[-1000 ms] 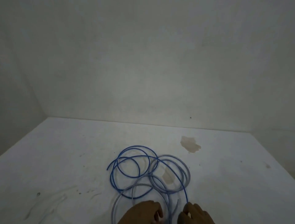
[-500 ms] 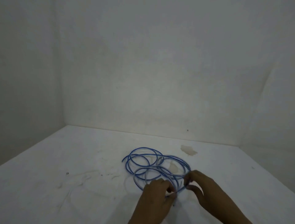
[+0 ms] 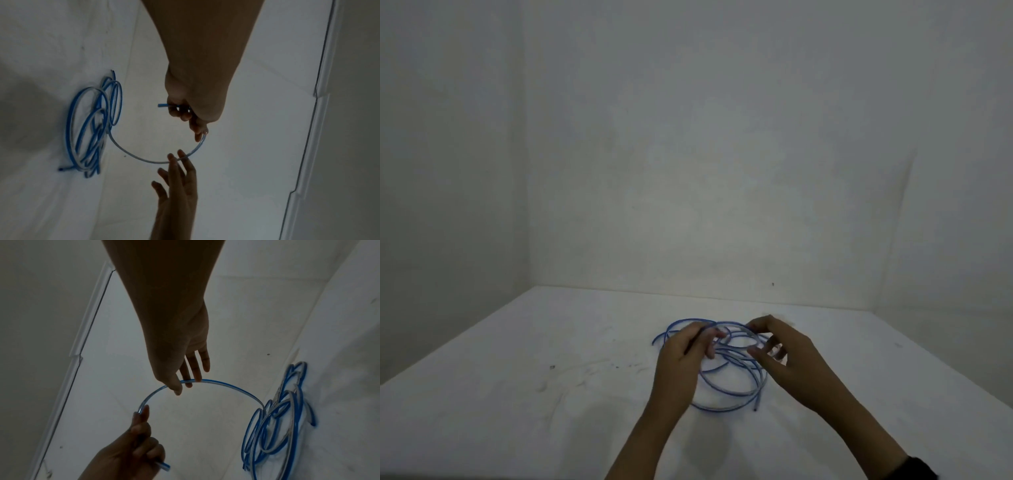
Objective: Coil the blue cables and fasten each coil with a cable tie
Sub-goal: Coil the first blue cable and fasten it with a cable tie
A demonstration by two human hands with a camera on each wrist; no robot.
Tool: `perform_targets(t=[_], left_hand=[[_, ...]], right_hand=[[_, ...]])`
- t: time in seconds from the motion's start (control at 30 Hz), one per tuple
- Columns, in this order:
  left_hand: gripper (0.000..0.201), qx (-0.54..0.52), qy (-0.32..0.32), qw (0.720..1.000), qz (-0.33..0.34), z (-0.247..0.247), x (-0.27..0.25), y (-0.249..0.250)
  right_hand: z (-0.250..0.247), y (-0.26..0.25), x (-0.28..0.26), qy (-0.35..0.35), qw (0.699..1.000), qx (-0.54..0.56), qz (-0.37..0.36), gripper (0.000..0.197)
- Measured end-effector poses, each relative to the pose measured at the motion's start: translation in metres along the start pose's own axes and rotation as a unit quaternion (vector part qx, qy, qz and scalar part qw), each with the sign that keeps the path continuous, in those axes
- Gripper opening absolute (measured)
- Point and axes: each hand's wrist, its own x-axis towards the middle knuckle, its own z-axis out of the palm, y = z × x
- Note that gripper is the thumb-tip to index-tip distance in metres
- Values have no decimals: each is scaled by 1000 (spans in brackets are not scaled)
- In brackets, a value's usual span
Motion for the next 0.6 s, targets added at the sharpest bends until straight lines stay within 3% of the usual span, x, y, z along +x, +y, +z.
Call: perform_targets(t=[0.07,0.13,0.23,0.3,0.37,0.43,0.5,0.6], left_hand=[[23,-48,27,998,-14,-4,-3,10],[22,-169,53,982,-70,-6,-4,17],[26,-425,76,884,-180,-6,6,25],[28,-512,74,829,-210,-8,14,32],[28,-510,45,833,-210,-10,22,38],[30,-448,13,871,-200,-9,29,46],[29,-414,7,892,-182,-5,40,50],[26,-442,47,883,-150,-1,59,55]], right_hand=[[4,0,1,-5,1000,11,22,20],[7,-2,3,-7,998,45,50,16],[8,-4,8,-15,994,78,76,13],[6,-4,14,-8,994,67,89,10],[3,-2,23,36,995,56,81,7],[-5,-2,34,89,993,55,50,12],[-13,-6,46,131,991,31,11,13],[-24,-16,62,175,981,77,-16,12]])
